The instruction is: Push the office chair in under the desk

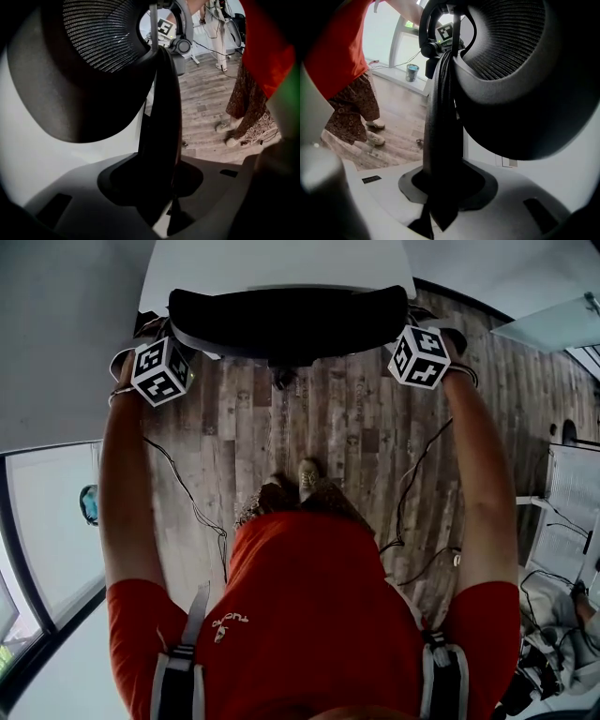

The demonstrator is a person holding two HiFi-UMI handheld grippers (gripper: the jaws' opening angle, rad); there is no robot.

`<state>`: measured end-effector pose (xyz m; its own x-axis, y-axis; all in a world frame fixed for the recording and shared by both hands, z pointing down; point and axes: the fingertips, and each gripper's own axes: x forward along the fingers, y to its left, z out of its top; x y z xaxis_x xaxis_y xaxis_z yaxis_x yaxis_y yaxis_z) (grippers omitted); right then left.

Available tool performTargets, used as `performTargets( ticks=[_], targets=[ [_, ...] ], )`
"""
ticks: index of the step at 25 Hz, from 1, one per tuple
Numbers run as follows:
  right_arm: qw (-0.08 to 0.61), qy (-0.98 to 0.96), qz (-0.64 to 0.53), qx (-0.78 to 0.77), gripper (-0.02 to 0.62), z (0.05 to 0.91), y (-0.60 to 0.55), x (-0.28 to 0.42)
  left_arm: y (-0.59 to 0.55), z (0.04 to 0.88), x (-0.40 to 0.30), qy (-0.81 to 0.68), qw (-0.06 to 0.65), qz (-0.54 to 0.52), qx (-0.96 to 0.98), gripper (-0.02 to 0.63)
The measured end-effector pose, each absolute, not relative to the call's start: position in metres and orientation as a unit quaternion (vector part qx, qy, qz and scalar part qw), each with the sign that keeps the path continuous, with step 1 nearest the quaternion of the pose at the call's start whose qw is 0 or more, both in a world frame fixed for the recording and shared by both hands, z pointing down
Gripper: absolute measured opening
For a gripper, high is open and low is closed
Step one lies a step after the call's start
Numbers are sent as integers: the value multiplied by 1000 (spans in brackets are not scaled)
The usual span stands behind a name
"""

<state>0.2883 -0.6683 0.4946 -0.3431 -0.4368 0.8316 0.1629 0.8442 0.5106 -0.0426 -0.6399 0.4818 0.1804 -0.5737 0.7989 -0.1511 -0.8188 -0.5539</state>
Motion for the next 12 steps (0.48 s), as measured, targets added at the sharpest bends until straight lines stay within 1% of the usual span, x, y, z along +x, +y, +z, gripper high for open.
performTargets(
  ticks=[6, 12],
  targets=[
    [573, -773, -256, 96, 115, 498, -697, 280, -673, 485, -54, 245, 179, -596, -744, 149],
    [578, -770, -253, 94, 117, 497, -721, 291, -690, 477, -42, 243, 197, -584, -749, 146]
  ],
)
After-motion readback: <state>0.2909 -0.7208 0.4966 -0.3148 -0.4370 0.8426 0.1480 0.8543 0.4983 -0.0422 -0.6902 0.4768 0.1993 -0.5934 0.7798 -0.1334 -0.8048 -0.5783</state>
